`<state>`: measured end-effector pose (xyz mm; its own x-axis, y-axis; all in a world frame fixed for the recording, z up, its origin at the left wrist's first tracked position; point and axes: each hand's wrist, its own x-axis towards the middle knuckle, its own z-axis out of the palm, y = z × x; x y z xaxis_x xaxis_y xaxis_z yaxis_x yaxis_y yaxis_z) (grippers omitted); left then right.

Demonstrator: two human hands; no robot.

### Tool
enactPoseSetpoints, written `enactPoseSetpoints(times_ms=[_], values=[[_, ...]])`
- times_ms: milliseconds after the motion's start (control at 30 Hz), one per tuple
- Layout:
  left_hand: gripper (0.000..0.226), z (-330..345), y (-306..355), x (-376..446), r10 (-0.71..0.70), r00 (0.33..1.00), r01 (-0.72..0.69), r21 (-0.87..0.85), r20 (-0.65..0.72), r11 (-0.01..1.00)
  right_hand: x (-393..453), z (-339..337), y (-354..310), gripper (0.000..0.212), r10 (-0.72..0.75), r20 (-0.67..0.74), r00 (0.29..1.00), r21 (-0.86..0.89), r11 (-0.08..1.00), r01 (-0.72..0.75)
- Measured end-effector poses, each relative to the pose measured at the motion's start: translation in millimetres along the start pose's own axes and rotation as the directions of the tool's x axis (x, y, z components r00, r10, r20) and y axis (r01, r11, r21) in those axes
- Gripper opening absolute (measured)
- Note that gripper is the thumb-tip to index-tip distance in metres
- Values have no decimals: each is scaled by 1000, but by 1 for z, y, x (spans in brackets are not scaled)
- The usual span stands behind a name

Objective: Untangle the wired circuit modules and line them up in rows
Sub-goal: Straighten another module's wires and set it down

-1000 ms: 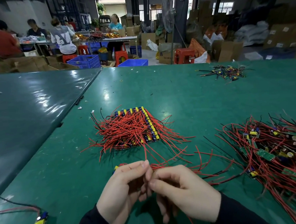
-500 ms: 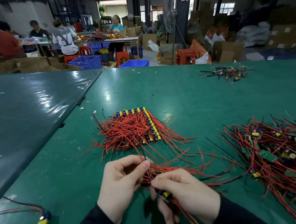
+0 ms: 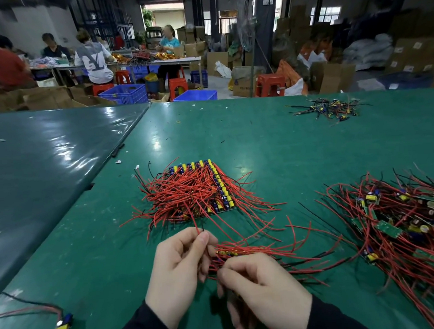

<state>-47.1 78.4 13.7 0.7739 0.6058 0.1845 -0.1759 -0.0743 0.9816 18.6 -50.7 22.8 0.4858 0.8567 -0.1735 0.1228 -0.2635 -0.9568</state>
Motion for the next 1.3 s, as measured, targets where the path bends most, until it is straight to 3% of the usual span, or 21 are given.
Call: enactPoseSetpoints(times_ms=[100,200,367,500,633,800,1033,1300], values=[[28,0,-3,0,-86,996,86,-12,-4,996,-2,3,1,26,-120,-51,991,-178,978,110],[20,-5,1,2,-140,990,138,-122,-2,983,-1,1,1,29,-94,-52,994,-101,991,89],[22,-11,11,4,-151,981,179,-276,120,945,3,-6,2,30,39,-57,998,31,999,-37],[21,-8,9,3,-162,979,193,-299,127,935,3,-5,3,29,61,-43,997,14,998,-61],[20,-9,8,7,-199,980,194,-284,13,939,-1,-2,0,27,-25,-8,1000,-26,999,25],[22,-12,9,7,-250,968,239,-271,-7,933,-3,0,-2,24,-180,-39,983,-260,952,164],[23,-10,14,2,-198,974,222,-321,107,921,4,-8,9,24,-90,-132,987,-280,959,50],[23,-16,16,6,-335,937,347,-383,100,856,4,-6,7,25,-100,-65,993,-329,942,73]])
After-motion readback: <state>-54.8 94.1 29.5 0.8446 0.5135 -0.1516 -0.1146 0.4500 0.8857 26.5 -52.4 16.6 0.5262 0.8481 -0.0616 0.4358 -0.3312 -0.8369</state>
